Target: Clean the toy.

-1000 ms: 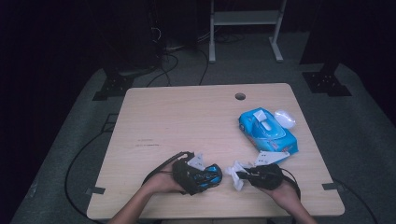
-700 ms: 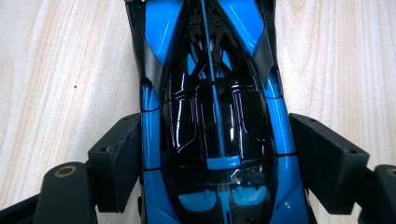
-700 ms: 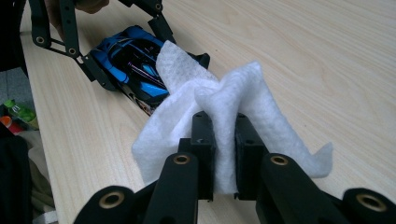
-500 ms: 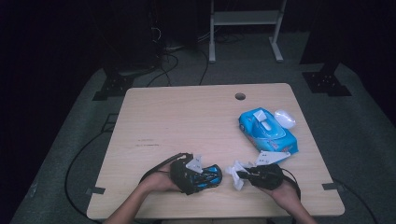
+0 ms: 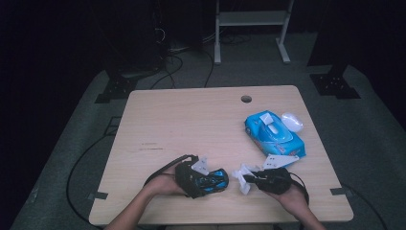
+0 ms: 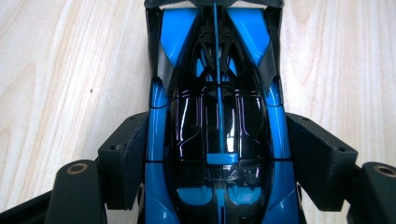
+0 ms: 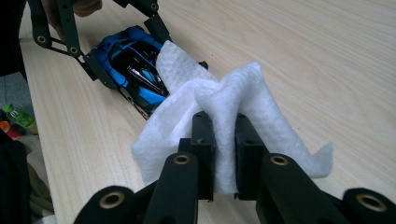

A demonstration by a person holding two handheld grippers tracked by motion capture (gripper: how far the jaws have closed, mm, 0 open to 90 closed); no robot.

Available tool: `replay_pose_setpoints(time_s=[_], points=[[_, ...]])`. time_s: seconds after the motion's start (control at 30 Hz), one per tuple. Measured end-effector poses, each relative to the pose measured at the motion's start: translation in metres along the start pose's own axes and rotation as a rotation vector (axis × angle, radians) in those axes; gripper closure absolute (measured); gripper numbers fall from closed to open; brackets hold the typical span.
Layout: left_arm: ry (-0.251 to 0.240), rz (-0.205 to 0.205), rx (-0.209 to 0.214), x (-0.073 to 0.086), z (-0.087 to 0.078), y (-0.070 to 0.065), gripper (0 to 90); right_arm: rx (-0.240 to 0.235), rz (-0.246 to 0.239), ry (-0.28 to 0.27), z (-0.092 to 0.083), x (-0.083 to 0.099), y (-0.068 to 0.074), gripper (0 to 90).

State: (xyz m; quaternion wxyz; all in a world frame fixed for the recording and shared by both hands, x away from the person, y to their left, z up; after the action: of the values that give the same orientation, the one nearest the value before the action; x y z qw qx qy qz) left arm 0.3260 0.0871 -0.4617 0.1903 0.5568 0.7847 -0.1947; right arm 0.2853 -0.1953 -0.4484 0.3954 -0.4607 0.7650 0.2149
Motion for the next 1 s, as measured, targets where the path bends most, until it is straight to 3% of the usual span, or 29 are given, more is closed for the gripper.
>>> replay_pose_setpoints(time_s=[0.1, 0.17, 0.2, 0.23, 0.27, 0.5, 0.6, 0.87, 1.0], points=[[0.055, 0.006, -0.011, -0.004, 0.003, -0.001, 26.2, -0.002, 0.000, 0.000, 0.000, 0.000, 0.000, 80.7], [0.059, 0.006, -0.012, -0.005, 0.003, -0.001, 25.9, -0.003, 0.001, 0.001, 0.001, -0.001, 0.000, 80.6], [0.098, 0.013, -0.019, -0.009, 0.005, -0.002, 25.6, -0.004, 0.000, 0.002, 0.001, -0.001, 0.000, 80.6], [0.098, 0.013, -0.019, -0.009, 0.005, -0.002, 25.5, -0.005, -0.001, 0.002, 0.001, -0.001, 0.000, 80.6], [0.129, 0.014, -0.022, -0.012, 0.008, -0.003, 25.5, -0.004, -0.001, 0.002, 0.002, -0.001, 0.000, 80.6], [0.159, -0.003, -0.028, -0.018, 0.010, -0.004, 25.7, 0.002, 0.003, -0.007, 0.000, 0.001, -0.001, 80.6], [0.139, 0.017, -0.041, -0.018, 0.010, -0.006, 26.0, 0.002, 0.002, -0.010, 0.000, 0.001, -0.001, 80.6], [0.085, -0.002, -0.046, -0.015, 0.006, -0.002, 26.1, 0.013, 0.021, -0.018, -0.005, 0.002, -0.004, 80.6], [0.053, -0.016, -0.060, -0.022, -0.001, 0.005, 26.0, 0.014, 0.023, -0.019, -0.006, 0.001, -0.005, 80.6]])
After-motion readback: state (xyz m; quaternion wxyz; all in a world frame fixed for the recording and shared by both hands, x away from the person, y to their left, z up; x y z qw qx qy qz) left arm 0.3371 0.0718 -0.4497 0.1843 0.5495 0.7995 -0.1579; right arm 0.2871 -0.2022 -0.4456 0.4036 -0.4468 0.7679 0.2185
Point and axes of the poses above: each handheld gripper's, and its own axes: z roughly forward along the jaws, x roughly out of its underside, y roughly to its left, the point moved 1 cm from there along z, roughly forward along the jaws, and after that the axes turned 12 degrees about -z, right-handed, at the moved point
